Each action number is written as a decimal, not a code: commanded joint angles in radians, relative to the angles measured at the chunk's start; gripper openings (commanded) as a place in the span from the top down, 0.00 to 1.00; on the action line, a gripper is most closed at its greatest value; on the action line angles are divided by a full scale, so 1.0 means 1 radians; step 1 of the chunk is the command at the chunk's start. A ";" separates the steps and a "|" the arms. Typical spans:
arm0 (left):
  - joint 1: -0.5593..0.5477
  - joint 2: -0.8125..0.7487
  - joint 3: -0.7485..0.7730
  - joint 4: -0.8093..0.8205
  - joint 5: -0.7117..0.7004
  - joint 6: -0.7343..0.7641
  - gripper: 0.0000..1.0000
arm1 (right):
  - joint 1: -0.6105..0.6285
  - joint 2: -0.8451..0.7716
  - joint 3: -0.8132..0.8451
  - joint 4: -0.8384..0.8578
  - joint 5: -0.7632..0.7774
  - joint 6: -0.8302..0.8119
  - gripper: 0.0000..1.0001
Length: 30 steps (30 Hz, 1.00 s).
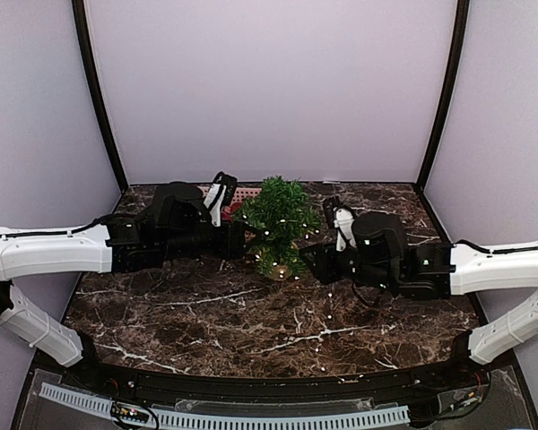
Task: Decorate the small christmas tree
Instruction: Adjust the side of the string light in the gap of branches.
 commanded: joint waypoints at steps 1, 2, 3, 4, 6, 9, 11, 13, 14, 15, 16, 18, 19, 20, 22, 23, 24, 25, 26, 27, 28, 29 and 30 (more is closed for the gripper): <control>0.011 0.021 0.029 -0.016 -0.034 -0.008 0.48 | 0.019 0.068 0.074 0.091 0.150 0.041 0.70; 0.011 0.025 0.028 -0.012 -0.032 -0.009 0.49 | 0.022 0.085 0.090 0.084 0.165 0.039 0.71; 0.013 0.027 0.027 -0.002 -0.030 -0.009 0.50 | 0.024 0.105 0.103 0.084 0.168 0.034 0.72; 0.015 0.031 0.027 0.003 -0.026 -0.009 0.51 | 0.024 0.118 0.120 0.084 0.172 0.029 0.72; 0.018 0.032 0.025 0.017 -0.024 -0.009 0.55 | 0.025 0.139 0.142 0.085 0.181 0.023 0.73; 0.019 0.036 0.022 0.035 -0.024 -0.010 0.59 | 0.026 0.165 0.168 0.084 0.206 0.020 0.74; 0.022 0.042 0.022 0.039 -0.023 -0.009 0.61 | 0.026 0.186 0.188 0.077 0.223 0.019 0.74; 0.026 0.046 0.023 0.046 -0.021 -0.008 0.62 | 0.025 0.208 0.210 0.060 0.240 0.021 0.74; 0.027 0.048 0.022 0.053 -0.017 -0.007 0.62 | 0.026 0.220 0.220 0.050 0.250 0.025 0.74; 0.027 0.050 0.022 0.057 -0.016 -0.006 0.62 | 0.025 0.230 0.229 0.041 0.257 0.026 0.74; 0.028 0.051 0.024 0.064 -0.013 -0.004 0.62 | 0.026 0.238 0.237 0.032 0.264 0.026 0.75; 0.031 0.058 0.027 0.072 -0.010 -0.002 0.63 | 0.026 0.253 0.250 0.025 0.268 0.025 0.76; 0.030 0.060 0.029 0.075 -0.010 0.000 0.63 | 0.026 0.260 0.253 0.025 0.267 0.026 0.77; 0.032 0.062 0.029 0.081 -0.009 0.001 0.64 | 0.026 0.264 0.256 0.025 0.266 0.024 0.78; 0.033 0.066 0.026 0.094 -0.006 0.004 0.67 | 0.026 0.271 0.257 0.029 0.265 0.024 0.84; 0.034 0.070 0.026 0.097 -0.004 0.004 0.69 | 0.026 0.273 0.256 0.029 0.265 0.023 0.88; 0.035 0.071 0.026 0.107 -0.003 0.005 0.74 | 0.025 0.275 0.255 0.031 0.263 0.021 0.93; 0.036 0.074 0.025 0.115 0.005 0.009 0.77 | 0.026 0.277 0.251 0.034 0.260 0.020 0.96; 0.037 0.075 0.024 0.128 0.009 0.010 0.84 | 0.025 0.277 0.246 0.039 0.255 0.019 1.00; 0.037 0.079 0.023 0.134 0.012 0.011 0.86 | 0.026 0.276 0.241 0.043 0.252 0.016 1.00; 0.037 0.081 0.023 0.143 0.013 0.010 0.90 | 0.025 0.275 0.234 0.045 0.248 0.017 1.00; 0.038 0.082 0.023 0.147 0.013 0.009 0.91 | 0.026 0.272 0.222 0.046 0.246 0.020 1.00; 0.038 0.083 0.022 0.153 0.012 0.008 0.94 | 0.026 0.269 0.210 0.049 0.242 0.025 1.00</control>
